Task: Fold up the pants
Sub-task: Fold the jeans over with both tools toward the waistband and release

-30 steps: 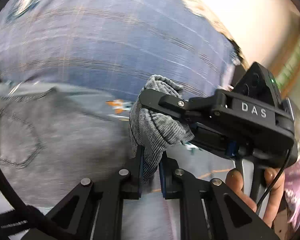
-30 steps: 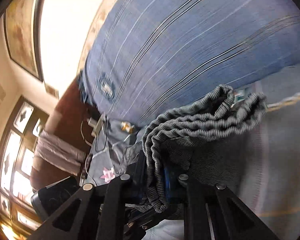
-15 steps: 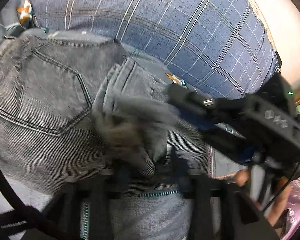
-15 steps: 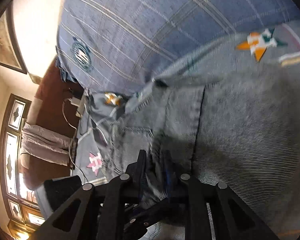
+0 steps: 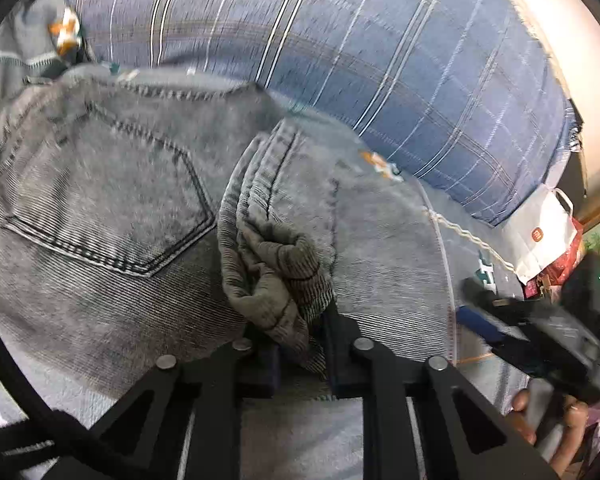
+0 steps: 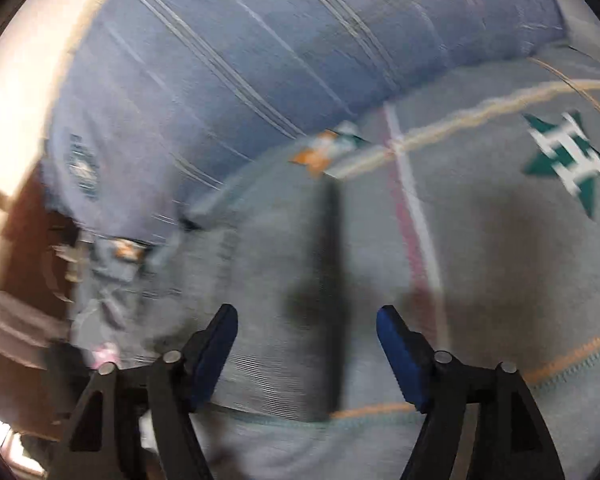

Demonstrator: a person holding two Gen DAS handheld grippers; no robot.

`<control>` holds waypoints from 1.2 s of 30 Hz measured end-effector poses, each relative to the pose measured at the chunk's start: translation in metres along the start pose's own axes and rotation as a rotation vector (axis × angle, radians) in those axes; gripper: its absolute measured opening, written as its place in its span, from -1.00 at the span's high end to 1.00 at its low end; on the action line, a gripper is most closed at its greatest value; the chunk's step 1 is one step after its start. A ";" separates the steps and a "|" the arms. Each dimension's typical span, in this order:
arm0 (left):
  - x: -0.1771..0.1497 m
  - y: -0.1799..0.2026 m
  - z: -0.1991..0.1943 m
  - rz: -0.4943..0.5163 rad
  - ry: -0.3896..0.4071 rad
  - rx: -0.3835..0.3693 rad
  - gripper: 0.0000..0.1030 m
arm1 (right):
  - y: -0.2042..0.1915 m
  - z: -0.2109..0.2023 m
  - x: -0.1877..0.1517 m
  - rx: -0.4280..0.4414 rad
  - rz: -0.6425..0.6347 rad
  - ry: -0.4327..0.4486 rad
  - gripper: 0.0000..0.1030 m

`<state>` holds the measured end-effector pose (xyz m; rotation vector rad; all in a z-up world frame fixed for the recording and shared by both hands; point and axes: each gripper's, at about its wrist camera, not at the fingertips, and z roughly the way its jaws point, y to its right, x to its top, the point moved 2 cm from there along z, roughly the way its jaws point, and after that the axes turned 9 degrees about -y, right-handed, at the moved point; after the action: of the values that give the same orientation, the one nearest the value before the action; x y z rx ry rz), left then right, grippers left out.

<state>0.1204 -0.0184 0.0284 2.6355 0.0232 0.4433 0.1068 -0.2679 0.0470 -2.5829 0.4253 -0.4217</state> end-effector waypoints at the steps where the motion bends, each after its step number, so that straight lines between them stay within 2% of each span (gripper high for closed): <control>1: -0.002 0.002 -0.006 0.009 0.018 0.000 0.69 | 0.005 0.002 0.000 -0.007 0.010 -0.009 -0.16; 3: -0.005 -0.001 -0.011 0.019 0.059 0.040 0.69 | 0.008 0.010 0.001 0.040 0.026 -0.034 0.06; 4: -0.004 -0.006 -0.004 0.009 0.047 0.061 0.69 | 0.007 0.013 0.001 0.046 0.021 -0.042 0.11; 6: -0.005 -0.020 0.014 -0.060 -0.054 0.052 0.69 | 0.004 0.024 0.002 0.032 0.006 -0.069 0.11; 8: -0.005 -0.022 0.007 -0.084 -0.035 0.019 0.67 | 0.002 0.033 0.002 0.021 0.000 -0.093 0.12; 10: -0.003 -0.015 0.004 -0.029 -0.005 0.069 0.63 | -0.002 0.036 0.001 0.004 -0.018 -0.091 0.11; 13: -0.006 -0.016 0.018 -0.028 -0.010 0.114 0.57 | -0.002 0.041 0.000 0.004 -0.027 -0.104 0.10; 16: -0.009 -0.007 0.017 0.014 0.001 0.141 0.48 | -0.001 0.040 -0.001 0.034 -0.027 -0.109 0.10; 19: -0.009 -0.003 0.021 0.023 0.009 0.154 0.48 | -0.005 0.044 -0.007 0.092 -0.037 -0.139 0.11; 21: -0.011 -0.001 0.020 0.029 0.012 0.170 0.47 | -0.013 0.046 -0.010 0.055 -0.075 -0.120 0.30; 23: -0.013 0.004 0.019 0.045 0.007 0.178 0.42 | -0.019 0.046 -0.012 0.023 -0.103 -0.096 0.63; 26: -0.012 0.012 0.023 0.075 -0.024 0.132 0.41 | -0.022 0.025 -0.018 0.027 -0.127 -0.041 0.80; 30: -0.026 0.035 0.023 0.124 -0.036 0.100 0.41 | -0.034 -0.017 -0.033 -0.013 -0.204 0.065 0.83; 34: -0.035 0.049 0.030 0.133 -0.100 -0.021 0.41 | -0.019 -0.039 -0.046 -0.092 -0.184 0.115 0.84; 36: -0.036 0.056 0.038 0.160 -0.119 -0.013 0.40 | -0.003 -0.038 -0.047 -0.185 -0.152 0.116 0.83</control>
<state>0.0944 -0.0886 0.0104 2.6571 -0.2296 0.3367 0.0510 -0.2638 0.0696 -2.7909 0.3222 -0.6136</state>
